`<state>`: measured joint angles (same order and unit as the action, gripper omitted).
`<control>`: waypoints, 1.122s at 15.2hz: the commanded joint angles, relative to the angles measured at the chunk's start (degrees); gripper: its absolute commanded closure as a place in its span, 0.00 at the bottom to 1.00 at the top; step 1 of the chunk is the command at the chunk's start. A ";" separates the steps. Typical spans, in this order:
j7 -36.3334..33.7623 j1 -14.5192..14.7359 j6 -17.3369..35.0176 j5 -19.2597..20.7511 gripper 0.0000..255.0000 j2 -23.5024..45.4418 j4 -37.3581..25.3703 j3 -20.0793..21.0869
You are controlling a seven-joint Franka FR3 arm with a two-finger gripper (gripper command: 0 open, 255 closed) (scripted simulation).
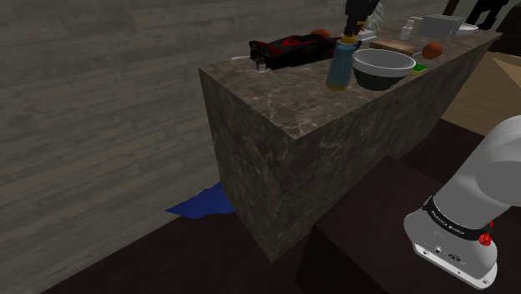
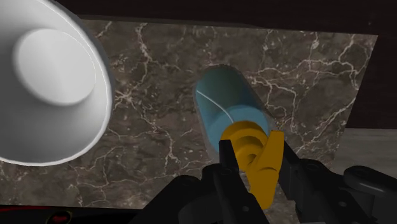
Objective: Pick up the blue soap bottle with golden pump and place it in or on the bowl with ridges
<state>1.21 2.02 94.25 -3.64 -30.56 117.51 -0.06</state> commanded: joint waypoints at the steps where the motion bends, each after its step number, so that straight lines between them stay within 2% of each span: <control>1: -0.14 0.03 -1.56 0.00 1.00 0.59 -2.15 0.03; 17: -0.83 0.11 -13.79 0.01 1.00 6.44 -20.26 -0.15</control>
<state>0.46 2.12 81.35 -3.61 -24.68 98.71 -0.22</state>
